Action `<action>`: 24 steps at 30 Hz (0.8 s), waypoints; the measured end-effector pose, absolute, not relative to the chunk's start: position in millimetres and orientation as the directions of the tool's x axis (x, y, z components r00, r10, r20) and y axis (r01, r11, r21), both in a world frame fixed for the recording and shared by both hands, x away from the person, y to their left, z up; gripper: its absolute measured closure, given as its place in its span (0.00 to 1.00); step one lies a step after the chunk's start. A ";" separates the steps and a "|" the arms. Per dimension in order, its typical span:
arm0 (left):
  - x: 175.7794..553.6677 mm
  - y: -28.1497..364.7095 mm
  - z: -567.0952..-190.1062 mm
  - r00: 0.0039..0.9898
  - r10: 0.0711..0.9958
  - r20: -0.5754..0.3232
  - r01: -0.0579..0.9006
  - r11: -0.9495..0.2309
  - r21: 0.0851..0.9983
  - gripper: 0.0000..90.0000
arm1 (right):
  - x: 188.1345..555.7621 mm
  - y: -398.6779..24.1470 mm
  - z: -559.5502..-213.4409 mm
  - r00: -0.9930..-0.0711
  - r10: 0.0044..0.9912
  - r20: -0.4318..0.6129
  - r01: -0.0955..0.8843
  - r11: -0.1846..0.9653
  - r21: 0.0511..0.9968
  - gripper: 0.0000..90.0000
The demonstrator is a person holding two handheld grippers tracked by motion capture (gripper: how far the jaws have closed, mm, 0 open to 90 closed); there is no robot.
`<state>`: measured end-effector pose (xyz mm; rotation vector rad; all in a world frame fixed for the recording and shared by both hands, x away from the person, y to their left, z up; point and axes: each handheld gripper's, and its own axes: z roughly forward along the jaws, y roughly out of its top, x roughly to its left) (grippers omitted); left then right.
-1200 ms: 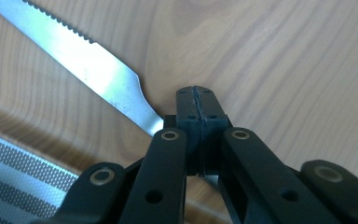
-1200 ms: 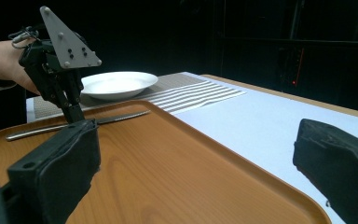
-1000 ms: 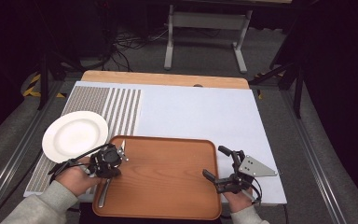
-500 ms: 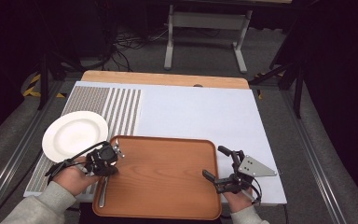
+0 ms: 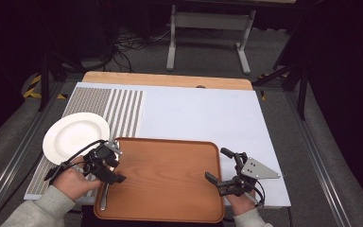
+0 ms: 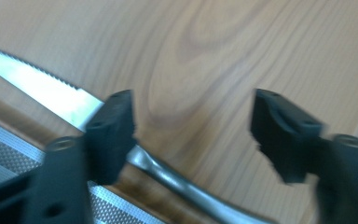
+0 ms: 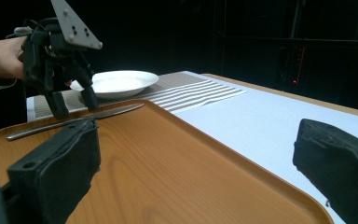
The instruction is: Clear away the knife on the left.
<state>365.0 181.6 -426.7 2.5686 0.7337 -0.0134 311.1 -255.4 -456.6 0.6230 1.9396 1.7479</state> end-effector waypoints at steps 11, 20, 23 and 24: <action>352.0 202.8 -409.9 0.879 0.463 -0.115 0.411 -0.612 0.676 0.00 | 311.4 -255.9 -456.9 -0.793 0.608 -0.028 0.035 0.091 0.995 0.02; 343.9 219.4 -412.5 0.894 0.432 -0.120 0.329 -0.449 0.831 0.00 | 311.5 -256.5 -457.1 -0.793 0.608 -0.027 0.035 0.090 0.995 0.02; 342.1 225.6 -418.4 0.893 0.435 -0.114 0.305 -0.401 0.864 0.00 | 311.7 -256.4 -457.1 -0.795 0.606 -0.026 0.035 0.089 0.995 0.02; 340.1 230.0 -422.3 0.891 0.439 -0.113 0.291 -0.364 0.885 0.00 | 311.6 -256.4 -457.2 -0.795 0.606 -0.026 0.036 0.089 0.995 0.02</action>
